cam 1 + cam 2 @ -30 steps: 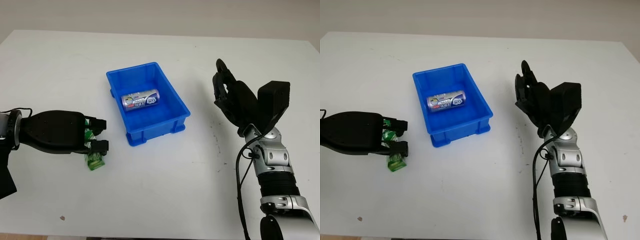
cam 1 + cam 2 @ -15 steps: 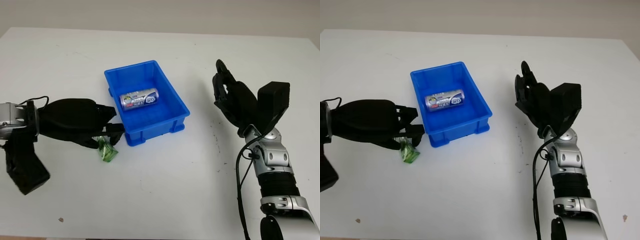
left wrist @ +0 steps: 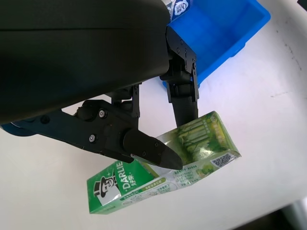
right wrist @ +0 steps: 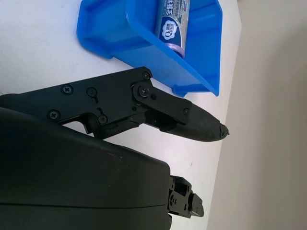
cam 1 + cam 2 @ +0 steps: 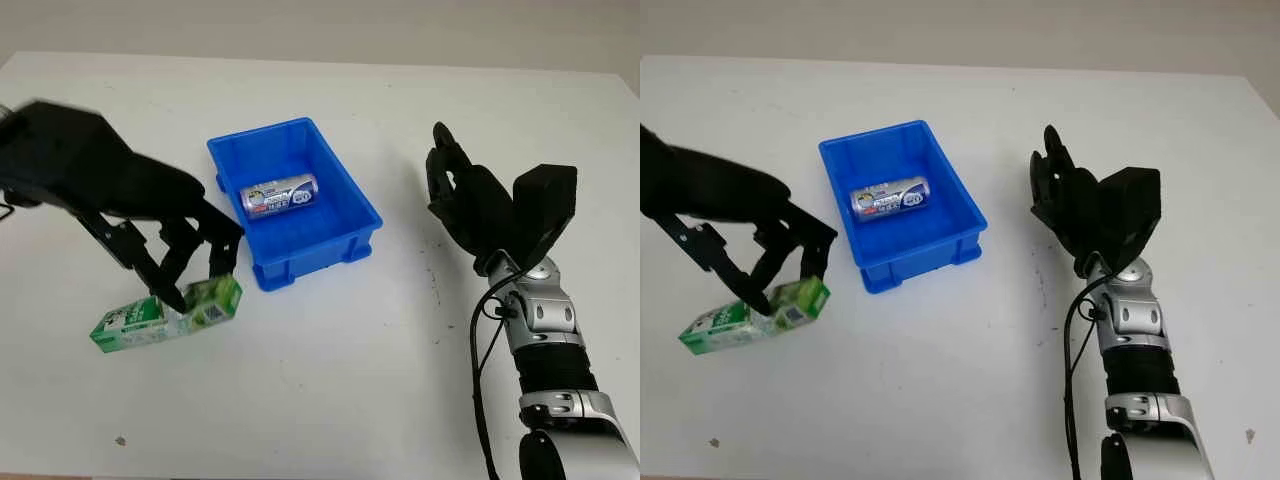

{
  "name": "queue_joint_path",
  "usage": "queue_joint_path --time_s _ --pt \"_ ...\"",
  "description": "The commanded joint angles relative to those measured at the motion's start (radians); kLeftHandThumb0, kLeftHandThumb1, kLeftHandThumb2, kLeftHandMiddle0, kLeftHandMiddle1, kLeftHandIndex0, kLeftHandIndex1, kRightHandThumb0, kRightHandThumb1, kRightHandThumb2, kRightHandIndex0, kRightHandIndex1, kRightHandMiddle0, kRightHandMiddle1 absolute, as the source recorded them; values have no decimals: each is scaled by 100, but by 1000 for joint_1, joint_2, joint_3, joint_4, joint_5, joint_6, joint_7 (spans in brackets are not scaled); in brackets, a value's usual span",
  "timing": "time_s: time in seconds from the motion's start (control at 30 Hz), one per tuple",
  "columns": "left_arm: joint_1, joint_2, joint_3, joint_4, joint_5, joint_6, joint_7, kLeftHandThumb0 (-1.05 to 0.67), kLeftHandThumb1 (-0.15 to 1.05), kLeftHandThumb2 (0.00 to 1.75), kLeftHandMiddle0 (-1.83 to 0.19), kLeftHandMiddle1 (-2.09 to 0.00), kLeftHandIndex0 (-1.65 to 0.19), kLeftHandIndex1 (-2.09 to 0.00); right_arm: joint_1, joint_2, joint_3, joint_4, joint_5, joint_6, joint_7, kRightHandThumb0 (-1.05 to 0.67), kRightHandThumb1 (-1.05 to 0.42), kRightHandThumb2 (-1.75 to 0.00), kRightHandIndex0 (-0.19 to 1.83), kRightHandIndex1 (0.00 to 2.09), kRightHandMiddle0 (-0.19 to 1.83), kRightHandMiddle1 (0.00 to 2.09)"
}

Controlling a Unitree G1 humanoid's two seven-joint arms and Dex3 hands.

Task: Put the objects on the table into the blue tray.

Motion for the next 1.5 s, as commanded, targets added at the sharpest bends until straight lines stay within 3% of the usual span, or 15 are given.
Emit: queue_joint_path --time_s 0.0,0.2,0.3,0.4,0.47,0.6,0.7,0.87,1.03,1.33,1.43,1.47 --pt "-32 -6 27 -25 13 40 -35 -37 105 6 -71 -120 -45 -135 -21 -2 1 5 0 -18 4 -68 -105 -75 -19 0 -19 0" --pt "-121 -16 52 -17 24 191 -143 -35 104 8 -67 -135 -42 -143 -18 -8 3 4 -3 -10 7 -68 -105 -75 -19 0 -19 0" --pt "-155 -25 105 -12 22 288 -93 -31 104 7 -60 -143 -39 -145 -19 -11 6 7 -7 -7 11 -69 -105 -75 -19 0 -19 0" --pt "-169 -74 197 27 31 247 44 -29 105 12 -48 -154 -31 -151 -21 -4 1 11 0 -8 11 -68 -105 -75 -19 0 -19 0" --pt "-194 -122 232 80 68 167 156 -26 105 16 -44 -142 -28 -141 -25 0 1 16 2 -13 12 -67 -105 -76 -19 0 -19 0" --pt "-277 -247 259 280 137 -48 353 -27 105 9 -64 -100 -47 -105 -33 5 4 34 0 -20 10 -68 -105 -76 -19 0 -19 0" --pt "-333 -345 264 424 197 -163 516 -32 103 6 -71 -91 -54 -98 -37 9 5 45 0 -34 8 -68 -105 -77 -19 0 -19 0" --pt "-403 -474 262 614 279 -259 744 -39 103 6 -55 -134 -42 -131 -25 7 3 31 1 -26 -1 -69 -105 -75 -19 0 -19 0" --pt "-486 -549 245 818 329 -344 812 -37 104 6 -45 -144 -34 -141 0 -5 2 10 -1 -29 4 -66 -105 -77 -19 0 -19 0" --pt "-519 -614 149 963 467 -365 821 -31 104 7 -42 -145 -29 -142 26 1 3 -24 0 -11 -17 -66 -105 -77 -19 0 -19 0" --pt "-499 -611 103 938 544 -352 851 -23 105 8 -19 -129 1 -121 34 0 5 -42 0 6 -20 -67 -105 -76 -19 0 -19 0" --pt "-491 -611 101 926 557 -348 864 -19 105 15 -6 -108 11 -108 37 0 6 -47 -2 8 -22 -66 -105 -77 -19 0 -19 0"
